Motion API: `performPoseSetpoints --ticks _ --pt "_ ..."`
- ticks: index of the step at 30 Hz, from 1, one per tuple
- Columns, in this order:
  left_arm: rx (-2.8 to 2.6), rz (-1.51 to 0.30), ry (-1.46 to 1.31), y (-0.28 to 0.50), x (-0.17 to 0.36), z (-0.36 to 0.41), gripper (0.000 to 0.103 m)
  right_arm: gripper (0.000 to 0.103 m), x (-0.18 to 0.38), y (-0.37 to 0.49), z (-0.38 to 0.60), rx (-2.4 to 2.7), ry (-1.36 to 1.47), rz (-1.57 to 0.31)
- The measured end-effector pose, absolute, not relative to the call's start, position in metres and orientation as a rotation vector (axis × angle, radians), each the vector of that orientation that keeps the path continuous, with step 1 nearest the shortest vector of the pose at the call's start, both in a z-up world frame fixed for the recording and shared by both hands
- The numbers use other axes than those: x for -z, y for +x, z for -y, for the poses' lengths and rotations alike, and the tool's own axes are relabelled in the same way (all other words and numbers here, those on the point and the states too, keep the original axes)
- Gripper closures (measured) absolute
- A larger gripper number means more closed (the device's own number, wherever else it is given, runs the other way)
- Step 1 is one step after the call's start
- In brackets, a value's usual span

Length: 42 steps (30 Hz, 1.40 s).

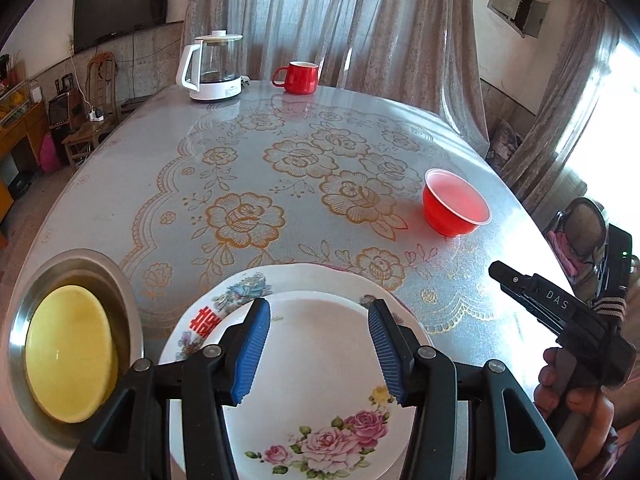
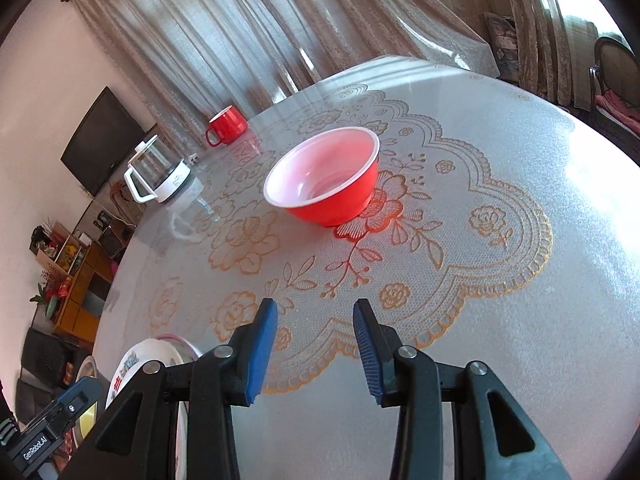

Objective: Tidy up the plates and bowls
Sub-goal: 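Move the right gripper toward the red plastic bowl, then close the right gripper on the red bowl rim and lift it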

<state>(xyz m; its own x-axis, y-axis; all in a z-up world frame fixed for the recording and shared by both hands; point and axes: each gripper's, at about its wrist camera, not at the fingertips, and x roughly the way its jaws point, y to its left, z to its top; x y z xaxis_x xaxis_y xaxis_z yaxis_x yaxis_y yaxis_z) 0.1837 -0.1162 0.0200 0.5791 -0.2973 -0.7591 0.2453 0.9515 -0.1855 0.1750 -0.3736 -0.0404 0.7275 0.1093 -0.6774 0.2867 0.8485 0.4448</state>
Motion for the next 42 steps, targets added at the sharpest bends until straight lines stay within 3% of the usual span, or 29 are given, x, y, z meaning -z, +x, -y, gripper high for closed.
performPoseSetpoints --ticks 19,23,24,26,28,42 --pt "0.372 -1.014 -0.118 0.255 -0.009 0.189 0.05 0.065 0.035 0.219 0.432 0.132 0.64 -0.645" --pt "0.393 -1.021 -0.137 0.267 -0.009 0.202 0.052 0.068 0.04 0.227 0.444 0.123 0.699 -0.606" --pt "0.397 -1.022 -0.136 0.27 -0.009 0.206 0.053 0.075 0.042 0.229 0.447 0.126 0.713 -0.596" --pt "0.4 -1.02 -0.131 0.276 -0.009 0.214 0.064 0.08 0.046 0.233 0.453 0.129 0.731 -0.579" --pt "0.417 -1.021 -0.143 0.282 -0.007 0.221 0.069 0.084 0.049 0.235 0.457 0.133 0.741 -0.558" --pt "0.438 -1.02 -0.204 0.322 0.004 0.258 0.069 0.083 0.068 0.248 0.475 0.077 0.839 -0.512"
